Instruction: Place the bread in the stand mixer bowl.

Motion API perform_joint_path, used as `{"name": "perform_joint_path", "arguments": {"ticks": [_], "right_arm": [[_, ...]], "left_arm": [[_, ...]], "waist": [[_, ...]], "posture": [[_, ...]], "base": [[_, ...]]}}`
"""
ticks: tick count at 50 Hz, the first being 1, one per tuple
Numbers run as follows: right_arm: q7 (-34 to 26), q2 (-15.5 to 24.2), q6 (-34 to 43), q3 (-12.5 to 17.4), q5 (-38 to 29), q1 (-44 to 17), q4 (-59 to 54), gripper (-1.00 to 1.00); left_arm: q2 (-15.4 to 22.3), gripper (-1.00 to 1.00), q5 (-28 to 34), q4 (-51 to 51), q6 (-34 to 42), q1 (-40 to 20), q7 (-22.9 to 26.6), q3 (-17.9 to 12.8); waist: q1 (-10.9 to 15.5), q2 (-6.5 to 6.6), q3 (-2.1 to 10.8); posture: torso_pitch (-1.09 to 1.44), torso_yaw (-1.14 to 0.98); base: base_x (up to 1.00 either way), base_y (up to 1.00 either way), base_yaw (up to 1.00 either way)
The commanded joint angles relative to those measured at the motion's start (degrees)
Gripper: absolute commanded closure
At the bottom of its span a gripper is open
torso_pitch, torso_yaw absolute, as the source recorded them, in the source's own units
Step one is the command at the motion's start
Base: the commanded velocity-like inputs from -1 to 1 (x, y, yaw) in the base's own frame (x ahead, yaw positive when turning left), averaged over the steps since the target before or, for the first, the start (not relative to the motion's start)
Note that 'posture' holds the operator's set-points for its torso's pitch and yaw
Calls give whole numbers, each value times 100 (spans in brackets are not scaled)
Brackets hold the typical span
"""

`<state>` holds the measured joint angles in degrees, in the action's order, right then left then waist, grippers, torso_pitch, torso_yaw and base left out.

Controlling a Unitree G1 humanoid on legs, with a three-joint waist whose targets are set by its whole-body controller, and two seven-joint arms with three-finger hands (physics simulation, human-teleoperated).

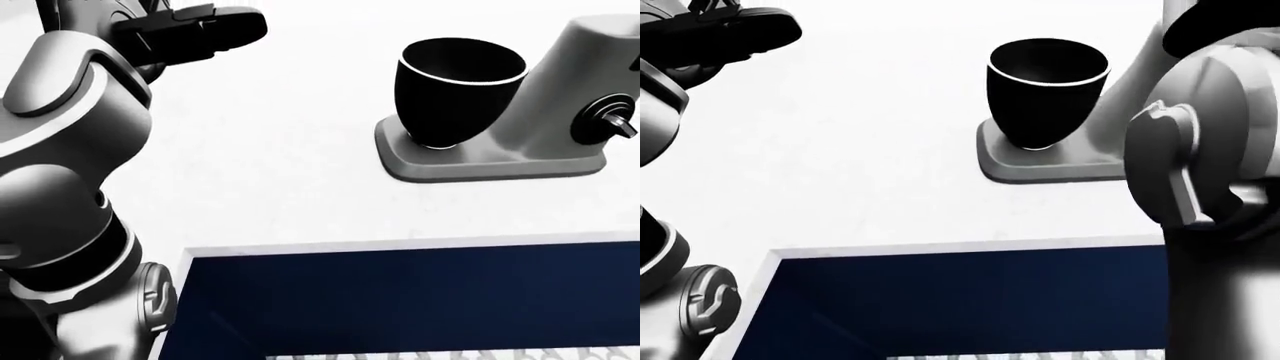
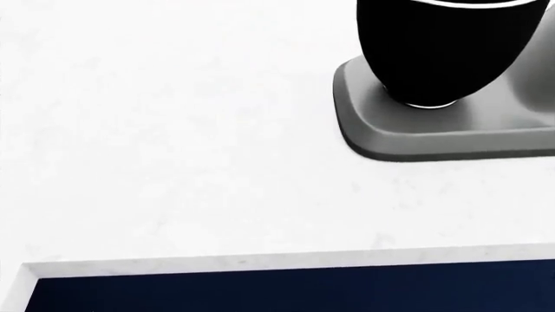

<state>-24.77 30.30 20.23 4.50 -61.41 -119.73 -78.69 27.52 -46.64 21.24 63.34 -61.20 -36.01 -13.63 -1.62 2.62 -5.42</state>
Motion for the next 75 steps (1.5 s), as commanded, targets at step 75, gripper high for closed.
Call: {"name": "perform_joint_path", "arguments": {"ticks": [75], "right_arm": [[490, 5, 6, -54, 565, 1043, 267, 100]], "left_arm": [[-27, -100, 166, 136, -102, -159, 83, -54]], "waist": [[57, -88, 262]], "posture": [[0, 0]], "base": [[0, 0, 0]]}}
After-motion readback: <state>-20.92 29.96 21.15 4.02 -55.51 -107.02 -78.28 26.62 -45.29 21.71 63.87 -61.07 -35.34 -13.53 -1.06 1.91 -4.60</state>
